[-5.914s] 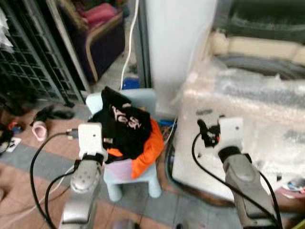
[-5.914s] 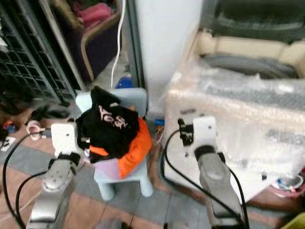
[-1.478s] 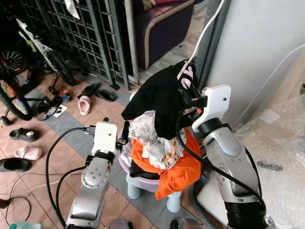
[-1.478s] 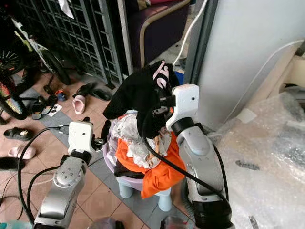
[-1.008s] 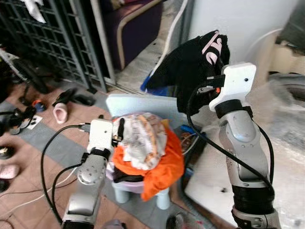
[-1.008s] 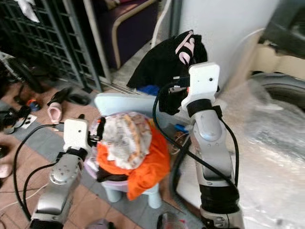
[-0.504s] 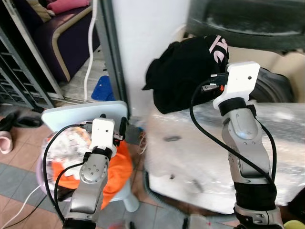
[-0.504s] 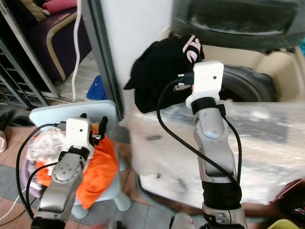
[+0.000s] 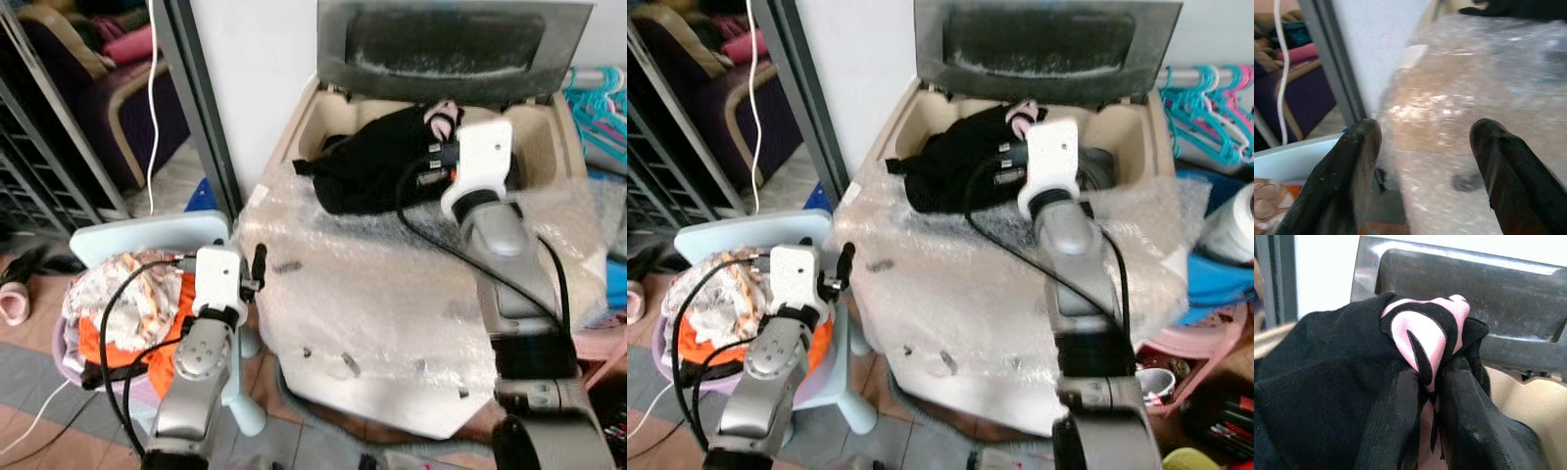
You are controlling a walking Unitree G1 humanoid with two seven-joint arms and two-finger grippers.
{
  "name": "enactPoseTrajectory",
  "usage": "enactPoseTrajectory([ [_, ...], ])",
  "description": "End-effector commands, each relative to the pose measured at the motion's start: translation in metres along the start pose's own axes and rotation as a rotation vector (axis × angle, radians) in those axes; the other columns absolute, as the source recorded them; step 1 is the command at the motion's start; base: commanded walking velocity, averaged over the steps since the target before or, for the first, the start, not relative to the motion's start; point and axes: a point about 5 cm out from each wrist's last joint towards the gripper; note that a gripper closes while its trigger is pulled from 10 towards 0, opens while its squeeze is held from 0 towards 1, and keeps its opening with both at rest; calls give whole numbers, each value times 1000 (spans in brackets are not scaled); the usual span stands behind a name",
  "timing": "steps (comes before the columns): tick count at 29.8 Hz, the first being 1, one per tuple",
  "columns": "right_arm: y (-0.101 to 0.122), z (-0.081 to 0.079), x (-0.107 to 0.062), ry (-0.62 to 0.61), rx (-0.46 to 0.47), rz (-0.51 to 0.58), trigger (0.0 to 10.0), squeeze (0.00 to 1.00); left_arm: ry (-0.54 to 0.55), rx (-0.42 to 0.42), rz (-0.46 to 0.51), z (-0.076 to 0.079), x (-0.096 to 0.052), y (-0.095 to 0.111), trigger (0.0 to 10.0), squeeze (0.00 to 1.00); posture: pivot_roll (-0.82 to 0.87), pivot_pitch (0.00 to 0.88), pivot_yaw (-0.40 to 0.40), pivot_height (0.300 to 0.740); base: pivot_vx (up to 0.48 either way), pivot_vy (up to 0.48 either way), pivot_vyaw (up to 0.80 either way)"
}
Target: Clothes washing
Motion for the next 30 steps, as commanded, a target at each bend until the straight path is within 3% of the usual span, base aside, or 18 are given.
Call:
enactPoseTrajectory([
  [1,10,5,15,-77,-32,2,10000,0,11,8,-13,-2,0,-2,10000,0,-55,0,60,740,0,0,0],
  [3,14,10,23,-144,18,-9,10000,0,14,7,-14,-2,1,-2,10000,0,-53,0,58,740,0,0,0],
  [4,17,14,27,-190,72,-19,10000,624,17,6,-14,-1,1,-2,10000,0,-47,0,54,740,0,0,0],
  [5,17,14,27,-190,72,-19,10000,624,17,6,-14,-1,1,-2,10000,0,-47,0,54,740,0,0,0],
  [6,20,14,31,-212,120,-17,10000,1000,22,4,-14,-2,1,-2,10000,0,-39,0,48,740,0,0,0],
  [9,27,10,33,-202,161,14,10000,1000,32,1,-16,-2,-1,-2,10000,0,-36,0,46,740,0,0,0],
  [13,24,-5,25,-94,114,82,10000,1000,42,-5,-28,-4,-4,-5,10000,0,-41,0,46,740,0,0,0],
  [16,17,-8,20,-63,101,96,10000,1000,41,-6,-31,-4,-4,-5,10000,0,-41,0,46,740,0,0,0],
  [19,21,-7,9,-58,79,180,10000,996,38,-10,-30,-3,-2,-5,10000,0,-53,0,55,740,0,0,0],
  [21,24,-8,4,-44,81,216,10000,835,38,-17,-30,-2,-1,-4,10000,0,-56,0,58,740,0,0,0],
  [22,26,-10,-1,-31,81,236,10000,580,38,-20,-31,-2,-1,-4,10000,0,-56,0,58,740,0,0,0],
  [23,28,-16,-13,0,80,270,10000,0,37,-26,-32,-2,-1,-4,10000,0,-57,0,60,740,0,0,0],
  [25,28,-18,-17,12,82,280,10000,0,37,-26,-33,-2,-1,-4,10000,0,-57,0,60,740,0,0,0],
  [30,19,-46,-56,127,76,309,10000,0,37,-41,-38,-3,-3,-4,10000,0,-57,0,63,740,0,480,0],
])
Point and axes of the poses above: a point about 5 cm out from each wrist's last joint towards the gripper, its own x axis pointing out of the wrist towards the gripper, its own y axis along the axis of the wrist's last joint, z = x × y, and after that the axes turned 2 degrees about x, right-handed
